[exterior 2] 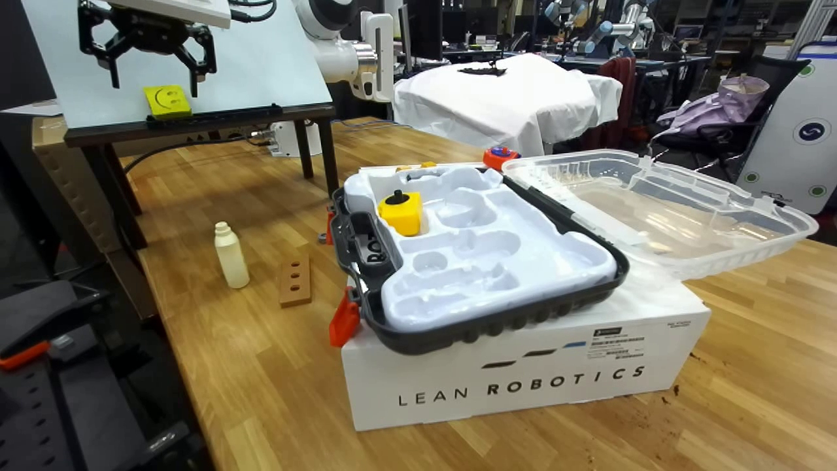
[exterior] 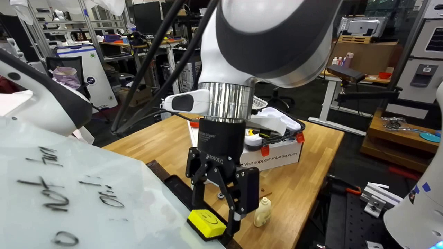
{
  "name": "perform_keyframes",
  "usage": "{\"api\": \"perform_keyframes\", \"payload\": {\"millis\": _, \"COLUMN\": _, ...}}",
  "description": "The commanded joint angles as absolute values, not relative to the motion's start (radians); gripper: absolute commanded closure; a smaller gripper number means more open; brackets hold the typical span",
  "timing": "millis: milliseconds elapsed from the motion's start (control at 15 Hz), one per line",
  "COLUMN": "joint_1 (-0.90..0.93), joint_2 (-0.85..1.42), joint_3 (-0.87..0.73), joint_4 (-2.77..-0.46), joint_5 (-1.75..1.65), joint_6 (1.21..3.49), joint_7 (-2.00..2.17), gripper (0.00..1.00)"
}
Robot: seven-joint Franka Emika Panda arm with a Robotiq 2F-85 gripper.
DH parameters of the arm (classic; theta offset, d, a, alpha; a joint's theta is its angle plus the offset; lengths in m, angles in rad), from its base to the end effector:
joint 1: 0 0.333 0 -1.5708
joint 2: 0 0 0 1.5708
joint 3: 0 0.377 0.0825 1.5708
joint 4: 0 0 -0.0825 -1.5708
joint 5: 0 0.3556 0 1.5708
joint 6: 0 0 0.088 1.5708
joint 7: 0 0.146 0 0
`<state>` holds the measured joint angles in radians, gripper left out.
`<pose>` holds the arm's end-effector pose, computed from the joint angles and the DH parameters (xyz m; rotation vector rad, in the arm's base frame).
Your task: Put the yellow duster inside the case
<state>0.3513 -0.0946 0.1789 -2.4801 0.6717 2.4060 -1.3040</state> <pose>0.3749 0.2438 0.3737 -2.1514 -1.6908 -0.2567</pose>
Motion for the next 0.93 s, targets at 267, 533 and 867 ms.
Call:
{"api": "perform_keyframes", "payload": {"millis": 267, "joint_1": 0.324, "joint_2": -0.039, "joint_3": 0.197, "joint_4": -2.445, "joint_5": 0.694, "joint_6": 2.43, "joint_7": -1.363, "gripper": 0.0}}
{"api": "perform_keyframes", "payload": {"millis": 533, "joint_1": 0.319, "joint_2": -0.018, "joint_3": 0.201, "joint_4": -2.431, "joint_5": 0.703, "joint_6": 2.435, "joint_7": -1.373, "gripper": 0.0}}
{"api": "perform_keyframes", "payload": {"millis": 867, "joint_1": 0.316, "joint_2": 0.003, "joint_3": 0.21, "joint_4": -2.421, "joint_5": 0.717, "joint_6": 2.44, "joint_7": -1.377, "gripper": 0.0}}
